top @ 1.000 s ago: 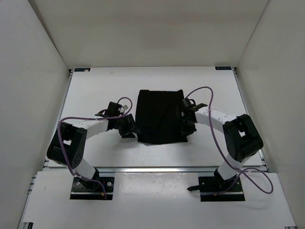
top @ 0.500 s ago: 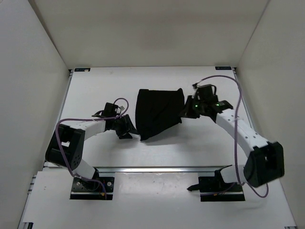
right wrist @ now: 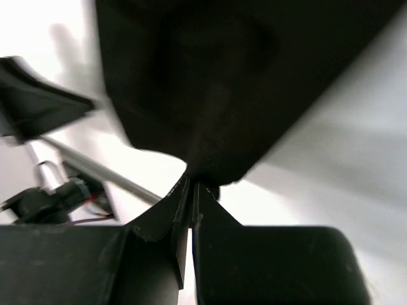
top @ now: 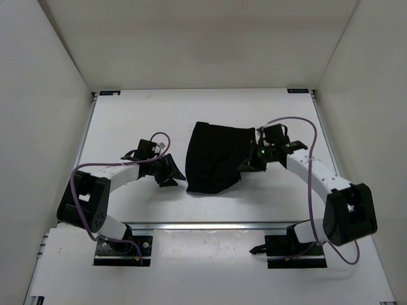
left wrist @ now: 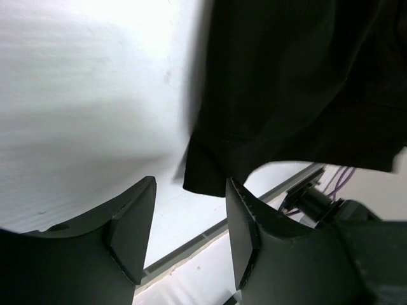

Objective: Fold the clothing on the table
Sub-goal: Flatten the skirt out

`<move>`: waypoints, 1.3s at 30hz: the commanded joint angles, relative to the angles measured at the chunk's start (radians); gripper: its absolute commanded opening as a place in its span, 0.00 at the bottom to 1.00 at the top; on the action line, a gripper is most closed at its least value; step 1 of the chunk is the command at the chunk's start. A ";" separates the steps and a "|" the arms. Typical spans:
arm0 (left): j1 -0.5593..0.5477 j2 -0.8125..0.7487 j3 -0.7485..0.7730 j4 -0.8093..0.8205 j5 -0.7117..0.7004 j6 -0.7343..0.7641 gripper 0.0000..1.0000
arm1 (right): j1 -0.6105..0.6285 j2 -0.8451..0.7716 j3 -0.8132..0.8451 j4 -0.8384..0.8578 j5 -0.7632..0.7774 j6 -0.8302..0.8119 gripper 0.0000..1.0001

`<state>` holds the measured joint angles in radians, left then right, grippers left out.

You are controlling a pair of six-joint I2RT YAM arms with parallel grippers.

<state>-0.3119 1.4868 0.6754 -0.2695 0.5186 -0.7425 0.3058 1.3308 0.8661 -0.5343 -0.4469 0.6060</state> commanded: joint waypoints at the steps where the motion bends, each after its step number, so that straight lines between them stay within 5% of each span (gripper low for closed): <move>1: 0.065 -0.037 0.001 0.001 0.024 0.009 0.59 | 0.064 0.102 0.273 0.094 -0.114 -0.020 0.00; 5: 0.120 -0.074 0.032 -0.042 0.038 0.029 0.59 | 0.107 0.095 0.451 0.174 -0.182 0.034 0.00; 16: 0.047 -0.077 0.020 -0.005 0.023 -0.003 0.59 | -0.100 -0.140 -0.212 0.082 -0.064 0.032 0.00; 35: -0.185 0.092 0.022 0.092 -0.152 -0.054 0.59 | -0.100 -0.111 -0.328 0.097 -0.012 -0.003 0.00; 37: -0.196 0.121 0.035 0.110 -0.164 -0.054 0.40 | -0.099 -0.117 -0.326 0.106 -0.022 -0.003 0.00; 38: -0.194 0.124 0.041 0.119 -0.161 -0.049 0.05 | -0.099 -0.114 -0.323 0.108 -0.027 -0.005 0.00; 39: -0.190 0.133 0.062 0.118 -0.164 -0.052 0.00 | -0.100 -0.114 -0.317 0.108 -0.038 -0.006 0.00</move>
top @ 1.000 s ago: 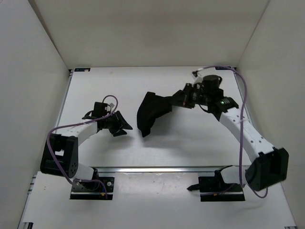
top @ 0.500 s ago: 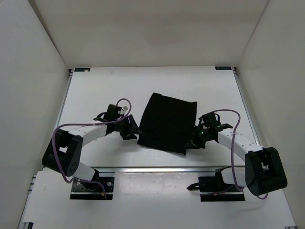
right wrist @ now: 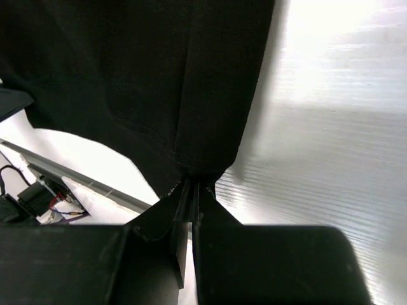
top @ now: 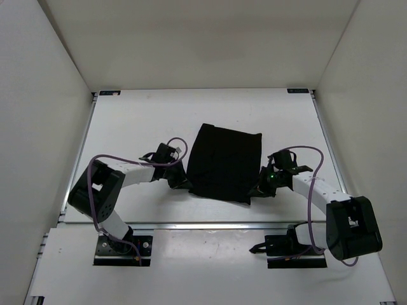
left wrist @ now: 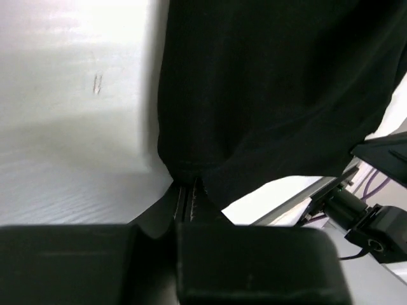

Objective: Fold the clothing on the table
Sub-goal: Flatten the skirt out

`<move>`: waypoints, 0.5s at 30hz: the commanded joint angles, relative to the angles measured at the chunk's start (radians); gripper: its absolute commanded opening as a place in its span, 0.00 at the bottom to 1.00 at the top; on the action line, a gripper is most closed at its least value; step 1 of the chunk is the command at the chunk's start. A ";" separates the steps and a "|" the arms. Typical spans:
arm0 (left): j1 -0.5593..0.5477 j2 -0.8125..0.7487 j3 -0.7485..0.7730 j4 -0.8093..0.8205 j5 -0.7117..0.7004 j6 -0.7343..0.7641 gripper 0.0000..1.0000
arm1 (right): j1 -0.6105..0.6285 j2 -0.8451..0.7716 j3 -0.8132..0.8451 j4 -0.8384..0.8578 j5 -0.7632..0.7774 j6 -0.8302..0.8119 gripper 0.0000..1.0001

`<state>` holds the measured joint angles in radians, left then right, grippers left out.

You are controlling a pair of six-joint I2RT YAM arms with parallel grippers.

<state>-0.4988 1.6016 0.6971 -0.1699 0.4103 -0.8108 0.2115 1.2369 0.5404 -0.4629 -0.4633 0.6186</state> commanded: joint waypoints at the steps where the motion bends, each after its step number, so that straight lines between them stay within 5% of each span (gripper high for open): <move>1: 0.006 0.032 0.073 0.000 -0.056 0.030 0.00 | -0.003 -0.017 0.027 0.047 -0.037 -0.023 0.00; 6: 0.117 0.099 0.453 -0.185 -0.025 0.091 0.00 | -0.041 0.093 0.306 0.049 -0.124 -0.059 0.00; 11: 0.201 0.178 1.152 -0.487 -0.088 0.159 0.00 | -0.066 0.190 0.813 -0.039 -0.112 -0.085 0.00; 15: 0.229 0.106 1.213 -0.531 -0.044 0.137 0.00 | -0.078 0.125 0.856 -0.016 -0.129 -0.036 0.00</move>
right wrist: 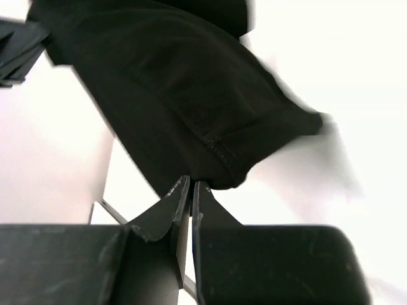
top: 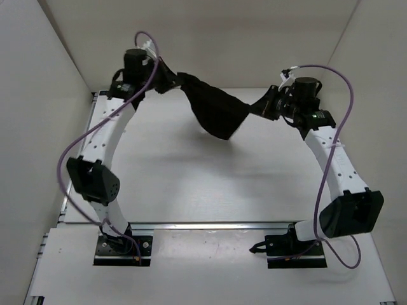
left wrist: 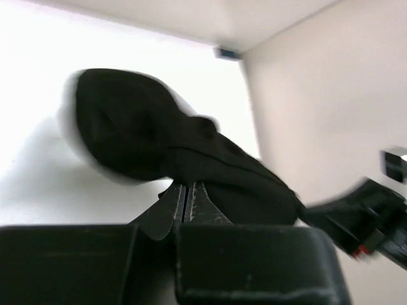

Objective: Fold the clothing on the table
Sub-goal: Flatten the skirt out

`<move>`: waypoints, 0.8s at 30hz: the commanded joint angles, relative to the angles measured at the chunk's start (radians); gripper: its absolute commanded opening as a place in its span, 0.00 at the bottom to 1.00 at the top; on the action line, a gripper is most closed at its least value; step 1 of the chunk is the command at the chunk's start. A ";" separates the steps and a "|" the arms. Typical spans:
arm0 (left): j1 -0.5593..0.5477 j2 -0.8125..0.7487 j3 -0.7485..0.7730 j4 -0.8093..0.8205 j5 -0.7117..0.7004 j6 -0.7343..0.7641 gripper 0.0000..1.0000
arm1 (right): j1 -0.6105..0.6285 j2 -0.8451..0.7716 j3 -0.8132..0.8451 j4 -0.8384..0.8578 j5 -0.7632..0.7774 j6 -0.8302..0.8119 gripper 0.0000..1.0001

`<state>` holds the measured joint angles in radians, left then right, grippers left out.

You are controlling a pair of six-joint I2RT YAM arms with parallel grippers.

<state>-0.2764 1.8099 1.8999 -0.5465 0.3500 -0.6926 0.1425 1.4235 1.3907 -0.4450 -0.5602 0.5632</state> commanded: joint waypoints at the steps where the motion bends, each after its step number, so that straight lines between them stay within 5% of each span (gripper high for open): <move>1: 0.020 -0.119 -0.002 -0.145 0.045 -0.004 0.00 | 0.003 -0.095 -0.007 -0.023 -0.041 0.021 0.00; 8: 0.063 -0.235 -0.071 -0.112 0.110 -0.047 0.00 | -0.009 -0.212 -0.016 0.011 -0.049 0.098 0.00; 14: 0.075 -0.146 -0.113 -0.087 0.179 -0.062 0.00 | -0.029 -0.068 0.002 0.041 -0.165 0.109 0.00; 17: 0.094 -0.049 -0.021 -0.104 0.185 -0.064 0.00 | -0.020 0.032 0.085 0.045 -0.167 0.083 0.00; 22: 0.132 0.095 0.336 -0.222 0.208 -0.044 0.00 | -0.026 0.156 0.351 -0.020 -0.176 0.017 0.00; 24: 0.152 0.074 0.337 -0.222 0.208 -0.044 0.00 | -0.023 0.172 0.395 -0.060 -0.159 -0.002 0.00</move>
<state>-0.1589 1.9751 2.1479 -0.7425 0.5316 -0.7467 0.1226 1.6405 1.6566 -0.4946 -0.6968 0.6155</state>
